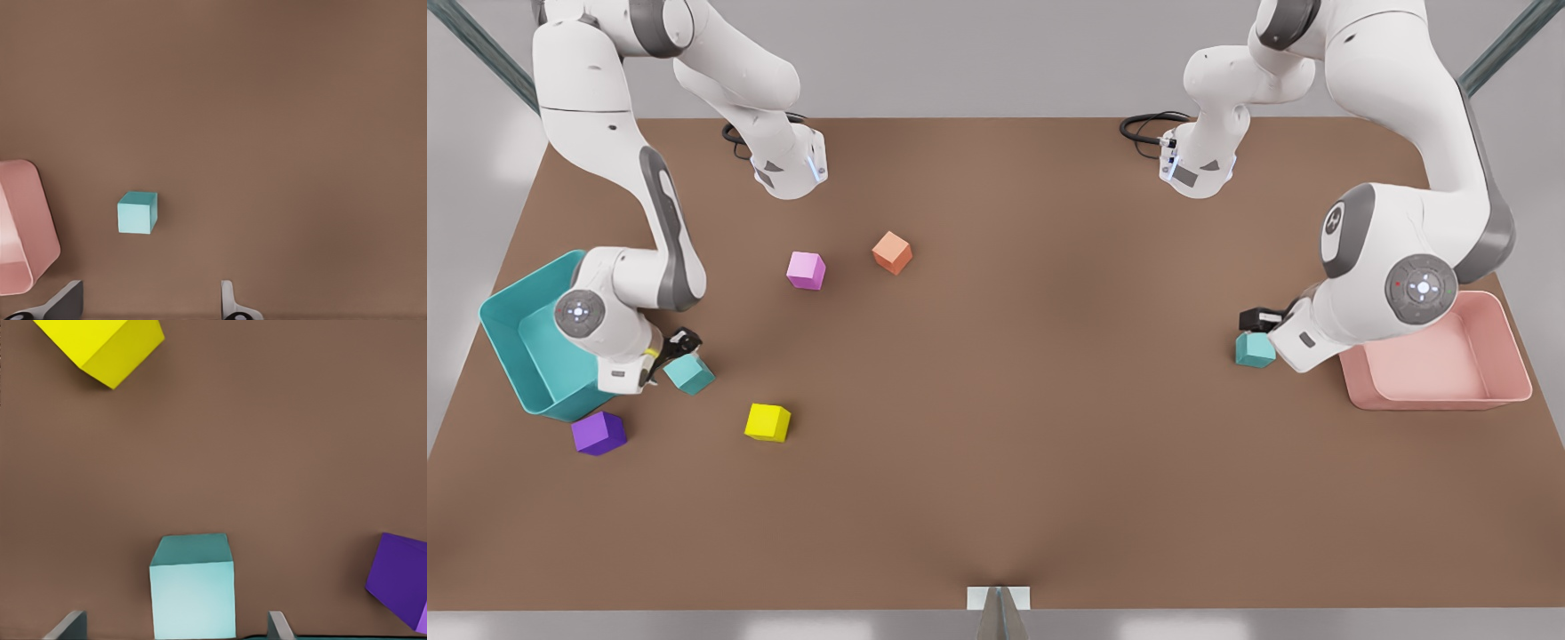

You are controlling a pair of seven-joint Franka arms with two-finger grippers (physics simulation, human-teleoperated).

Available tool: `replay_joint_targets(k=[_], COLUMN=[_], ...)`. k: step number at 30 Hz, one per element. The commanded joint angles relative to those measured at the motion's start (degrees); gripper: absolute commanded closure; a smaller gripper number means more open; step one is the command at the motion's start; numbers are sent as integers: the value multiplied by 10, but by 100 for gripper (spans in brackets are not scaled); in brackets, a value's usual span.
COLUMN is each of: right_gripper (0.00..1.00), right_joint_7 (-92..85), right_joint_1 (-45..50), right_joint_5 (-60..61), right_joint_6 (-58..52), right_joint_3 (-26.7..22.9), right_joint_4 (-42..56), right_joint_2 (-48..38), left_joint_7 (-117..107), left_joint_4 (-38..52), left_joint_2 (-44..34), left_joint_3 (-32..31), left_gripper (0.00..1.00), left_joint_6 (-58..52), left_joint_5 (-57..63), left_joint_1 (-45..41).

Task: Stack the two blue cubes on top of each other

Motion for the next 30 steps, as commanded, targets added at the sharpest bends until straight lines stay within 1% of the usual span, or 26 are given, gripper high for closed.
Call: replay_joint_targets(k=[1,8,10,14,17,18,21,25,30], right_gripper=[0,0,0,0,0,0,0,0,0], right_joint_7=[-190,-187,-181,-164,-163,-163,-164,-162,-145], right_joint_1=[-1,-15,-15,-15,-15,-13,-14,-14,-10], right_joint_5=[3,3,3,4,4,4,4,4,4], right_joint_6=[9,9,31,34,45,45,45,77,84], right_joint_3=[0,-5,-5,-6,-18,-30,-37,-37,-36], right_joint_4=[-4,-22,-29,-29,-27,-26,-26,-26,-25], right_joint_2=[3,2,8,24,34,35,34,57,67], left_joint_7=[-1,-1,-1,-2,-2,-2,-2,-1,-1], left_joint_4=[0,0,-7,-7,-7,-7,-7,-7,-7], left_joint_2=[0,-1,-2,-2,-3,-2,-2,1,4], left_joint_3=[0,0,0,0,0,0,0,0,0], left_gripper=[0,0,0,0,0,0,0,0,0], left_joint_6=[3,1,-2,0,-1,-1,1,3,3], left_joint_5=[1,1,1,1,1,1,2,2,2], left_joint_1=[0,-1,-1,-1,-1,-1,0,3,3])
